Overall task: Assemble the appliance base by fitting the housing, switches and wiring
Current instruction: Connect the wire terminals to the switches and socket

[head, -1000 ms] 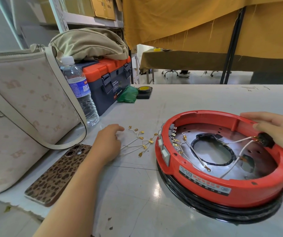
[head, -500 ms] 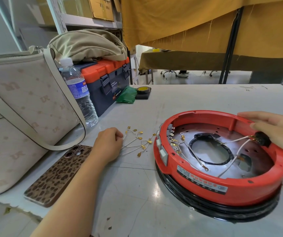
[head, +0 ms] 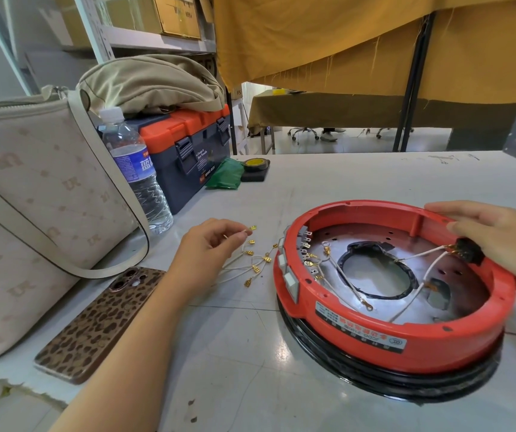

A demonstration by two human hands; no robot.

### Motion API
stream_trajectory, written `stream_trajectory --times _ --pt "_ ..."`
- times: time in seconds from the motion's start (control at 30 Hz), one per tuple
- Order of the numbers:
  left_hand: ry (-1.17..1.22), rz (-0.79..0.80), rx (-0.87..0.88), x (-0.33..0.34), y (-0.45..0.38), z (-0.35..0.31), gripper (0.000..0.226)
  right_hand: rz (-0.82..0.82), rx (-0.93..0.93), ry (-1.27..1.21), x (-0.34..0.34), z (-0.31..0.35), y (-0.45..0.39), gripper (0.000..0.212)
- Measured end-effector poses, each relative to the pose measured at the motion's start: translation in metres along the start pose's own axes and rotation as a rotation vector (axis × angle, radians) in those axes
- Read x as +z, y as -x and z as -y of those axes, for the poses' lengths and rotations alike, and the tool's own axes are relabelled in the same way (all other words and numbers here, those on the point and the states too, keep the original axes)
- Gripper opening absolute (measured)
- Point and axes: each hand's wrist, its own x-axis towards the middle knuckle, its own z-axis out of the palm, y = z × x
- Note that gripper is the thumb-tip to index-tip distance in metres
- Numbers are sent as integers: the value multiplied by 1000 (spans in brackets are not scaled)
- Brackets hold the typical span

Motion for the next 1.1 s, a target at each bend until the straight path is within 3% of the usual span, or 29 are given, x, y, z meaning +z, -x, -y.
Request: stream_trajectory --times 0.27,0.47,0.73,1.1 --pt "108 1 -30 1 2 -2 14 1 -10 -18 2 2 1 47" --pt "33 -12 -55 5 1 -1 9 5 -13 -2 1 0 0 45" --pt "-96 -37 39 5 2 -2 7 12 8 -14 0 -3 -2 43" --pt "82 42 -46 3 4 -8 8 3 25 13 1 1 0 43"
